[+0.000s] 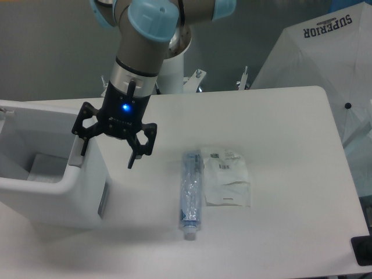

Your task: Open the trash can

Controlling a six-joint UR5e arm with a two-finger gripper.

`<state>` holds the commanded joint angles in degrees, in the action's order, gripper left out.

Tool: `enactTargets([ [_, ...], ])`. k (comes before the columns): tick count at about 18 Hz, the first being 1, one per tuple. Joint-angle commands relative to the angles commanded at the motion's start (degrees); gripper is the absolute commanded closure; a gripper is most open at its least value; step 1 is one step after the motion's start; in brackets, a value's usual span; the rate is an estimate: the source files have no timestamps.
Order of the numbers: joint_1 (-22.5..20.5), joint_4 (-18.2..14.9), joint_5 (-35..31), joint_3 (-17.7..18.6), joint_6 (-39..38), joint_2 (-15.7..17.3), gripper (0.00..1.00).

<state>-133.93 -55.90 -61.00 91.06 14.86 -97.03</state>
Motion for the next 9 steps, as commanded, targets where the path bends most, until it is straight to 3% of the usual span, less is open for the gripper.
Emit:
enactTargets([
  [5, -9.5, 0.4, -0.4, -0.3, 2.5, 0.3, 0.00],
  [9, -16.3, 3.2, -0.6, -0.4, 12.5, -1.4, 0.00],
])
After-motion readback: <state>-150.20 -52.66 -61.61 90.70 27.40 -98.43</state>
